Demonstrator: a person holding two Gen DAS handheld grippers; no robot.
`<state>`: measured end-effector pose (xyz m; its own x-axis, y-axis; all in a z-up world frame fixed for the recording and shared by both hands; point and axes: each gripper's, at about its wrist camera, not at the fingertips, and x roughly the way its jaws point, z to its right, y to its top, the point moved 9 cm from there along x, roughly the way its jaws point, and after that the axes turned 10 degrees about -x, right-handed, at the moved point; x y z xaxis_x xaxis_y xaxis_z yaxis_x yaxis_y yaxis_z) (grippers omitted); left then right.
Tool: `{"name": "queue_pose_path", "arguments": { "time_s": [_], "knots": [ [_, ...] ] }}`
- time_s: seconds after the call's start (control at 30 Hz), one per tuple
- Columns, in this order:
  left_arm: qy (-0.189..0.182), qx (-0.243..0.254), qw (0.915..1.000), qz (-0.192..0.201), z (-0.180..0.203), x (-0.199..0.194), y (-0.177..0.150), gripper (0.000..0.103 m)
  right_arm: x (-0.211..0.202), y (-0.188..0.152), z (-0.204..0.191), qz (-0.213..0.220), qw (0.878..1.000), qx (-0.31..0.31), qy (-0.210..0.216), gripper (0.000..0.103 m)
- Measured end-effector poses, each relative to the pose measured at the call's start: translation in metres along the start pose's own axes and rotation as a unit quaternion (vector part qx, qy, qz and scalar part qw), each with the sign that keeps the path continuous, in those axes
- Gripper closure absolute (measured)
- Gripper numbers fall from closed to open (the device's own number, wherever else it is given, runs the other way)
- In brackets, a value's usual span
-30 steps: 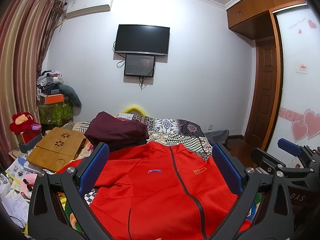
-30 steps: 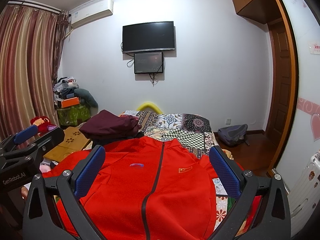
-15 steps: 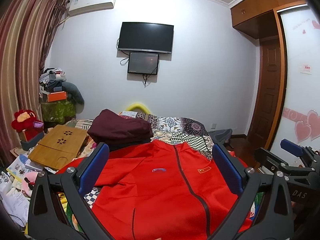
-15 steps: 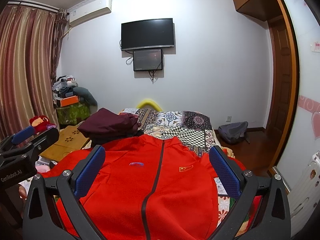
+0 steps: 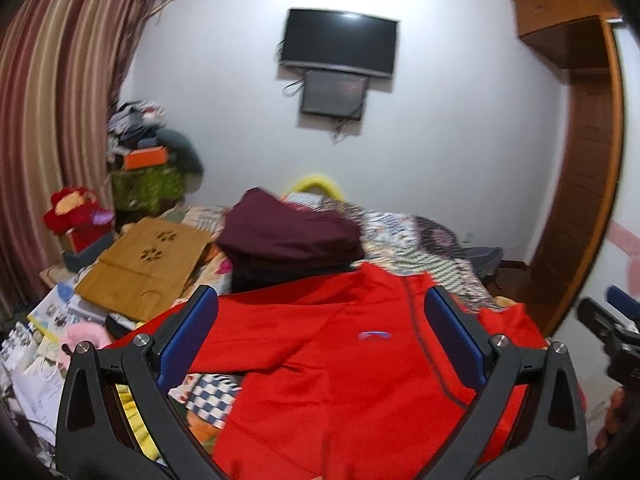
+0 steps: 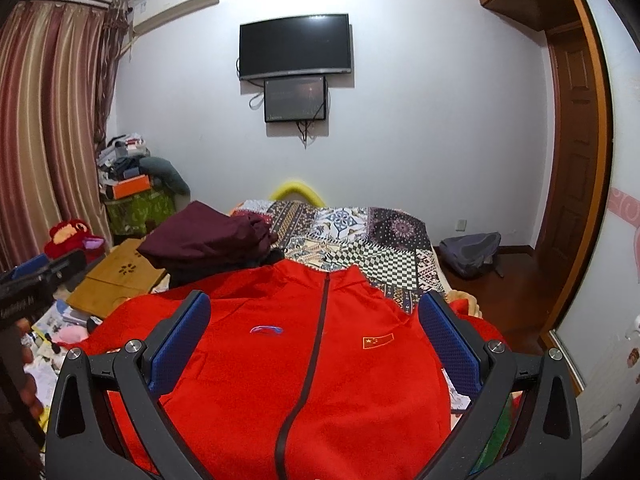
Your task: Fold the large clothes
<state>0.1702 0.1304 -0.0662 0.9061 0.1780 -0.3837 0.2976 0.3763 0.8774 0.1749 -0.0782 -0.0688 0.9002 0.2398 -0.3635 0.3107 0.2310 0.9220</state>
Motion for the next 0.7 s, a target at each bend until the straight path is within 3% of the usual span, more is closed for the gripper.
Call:
{"name": "queue_pose_path", "arguments": {
  "time_s": [0.17, 0.37, 0.53, 0.7],
  "knots": [
    [0.055, -0.033, 0.9977, -0.024, -0.053, 0.042, 0.008, 0.0, 0.029, -0.004, 0.001, -0.027, 1.0, -0.005, 0.003, 0.0],
    [0.125, -0.077, 0.9873, -0.06, -0.131, 0.083, -0.001, 0.0, 0.069, -0.015, 0.0, -0.073, 0.997, -0.009, 0.015, 0.0],
    [0.159, -0.136, 0.9717, -0.109, -0.203, 0.114, -0.028, 0.001, 0.098, -0.028, -0.004, -0.117, 0.993, -0.011, 0.027, 0.0],
    [0.172, -0.22, 0.9449, -0.171, -0.264, 0.132, -0.07, 0.002, 0.116, -0.042, -0.008, -0.157, 0.987, -0.008, 0.037, 0.0]
  ]
}}
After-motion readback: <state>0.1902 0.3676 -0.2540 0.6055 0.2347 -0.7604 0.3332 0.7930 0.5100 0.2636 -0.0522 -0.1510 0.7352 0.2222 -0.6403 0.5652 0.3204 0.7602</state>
